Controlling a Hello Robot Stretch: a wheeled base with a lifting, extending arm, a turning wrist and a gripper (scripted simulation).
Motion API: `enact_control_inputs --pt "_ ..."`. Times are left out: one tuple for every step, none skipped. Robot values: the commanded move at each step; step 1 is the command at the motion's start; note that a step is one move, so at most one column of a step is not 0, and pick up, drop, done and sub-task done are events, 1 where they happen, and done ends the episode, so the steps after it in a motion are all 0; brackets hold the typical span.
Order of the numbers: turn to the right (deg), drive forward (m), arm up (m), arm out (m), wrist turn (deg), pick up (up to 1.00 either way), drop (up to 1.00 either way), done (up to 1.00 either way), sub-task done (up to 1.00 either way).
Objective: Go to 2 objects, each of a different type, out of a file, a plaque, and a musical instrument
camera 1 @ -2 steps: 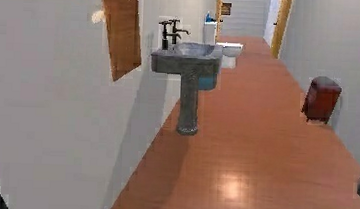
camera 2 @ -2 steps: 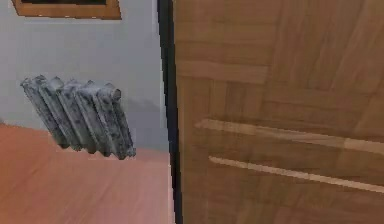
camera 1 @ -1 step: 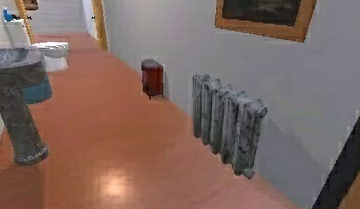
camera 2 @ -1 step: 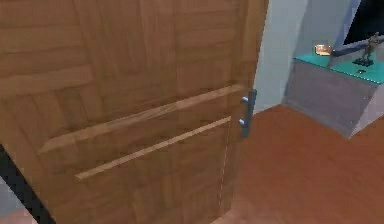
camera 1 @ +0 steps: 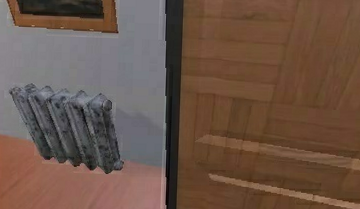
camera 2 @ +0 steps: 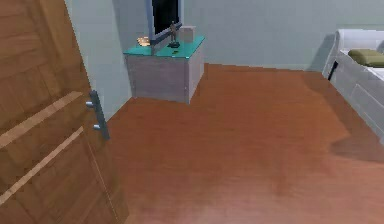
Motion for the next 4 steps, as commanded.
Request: enact_control_inputs --pt "12.0 0.0 0.0 0.0 0.0 0.0 0.0 0.0 0.0" --pt "0.0 0.05 0.0 0.0 0.0 0.0 0.0 0.0 0.0" --pt "-45.0 0.0 0.0 0.0 0.0 0.0 0.0 0.0 0.0" --pt "-24.0 0.0 0.0 0.0 0.0 0.0 0.0 0.0 0.0"
